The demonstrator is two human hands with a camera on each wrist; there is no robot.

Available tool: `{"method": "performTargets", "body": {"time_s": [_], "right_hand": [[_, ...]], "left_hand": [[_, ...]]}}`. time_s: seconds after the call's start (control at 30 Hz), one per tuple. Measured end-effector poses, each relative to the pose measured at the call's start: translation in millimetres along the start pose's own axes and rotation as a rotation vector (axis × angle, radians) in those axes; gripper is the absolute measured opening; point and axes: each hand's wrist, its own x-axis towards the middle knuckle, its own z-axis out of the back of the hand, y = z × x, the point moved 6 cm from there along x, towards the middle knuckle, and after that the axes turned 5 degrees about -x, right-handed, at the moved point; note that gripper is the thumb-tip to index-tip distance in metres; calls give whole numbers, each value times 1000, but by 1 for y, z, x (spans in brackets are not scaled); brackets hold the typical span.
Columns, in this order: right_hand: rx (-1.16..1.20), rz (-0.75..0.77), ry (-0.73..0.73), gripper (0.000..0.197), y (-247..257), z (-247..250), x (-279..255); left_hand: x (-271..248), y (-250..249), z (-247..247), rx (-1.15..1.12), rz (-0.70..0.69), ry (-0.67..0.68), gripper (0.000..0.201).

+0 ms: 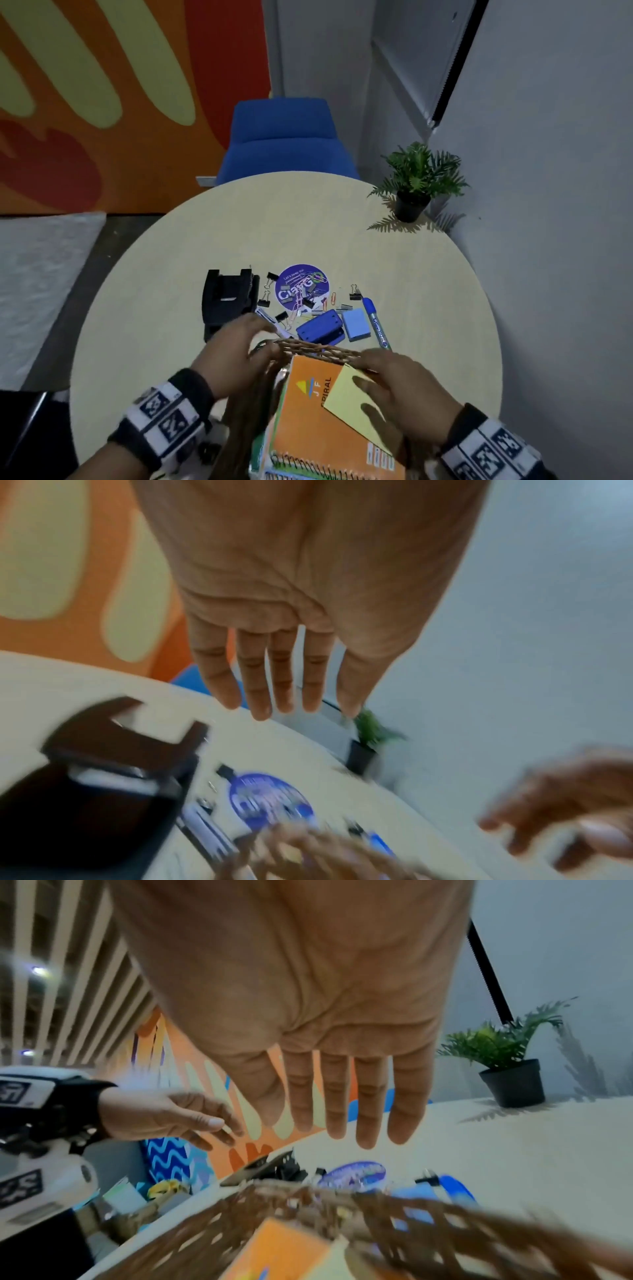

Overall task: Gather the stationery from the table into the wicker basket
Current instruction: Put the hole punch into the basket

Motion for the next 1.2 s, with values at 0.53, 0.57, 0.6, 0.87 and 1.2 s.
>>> {"method": "performTargets", "body": {"time_s": [0.53,0.57,0.6,0.87,1.2], "right_hand": [[-279,-171,132,43,83,-15,181],[-234,-164,109,43,90,-17,183],[-183,-149,82,45,98,-20,185],[41,152,-98,83,179,-22,138],[-34,77,-88,45,124,23,-28]], "left_hand": [[75,181,21,-859,712,-74,23],[73,183,28,-893,697,-88,22],[71,185,35,-930,690,-112,20],[18,130,106,-1175,370,-172,21],[-62,-9,44,-983,73,471,38]]}}
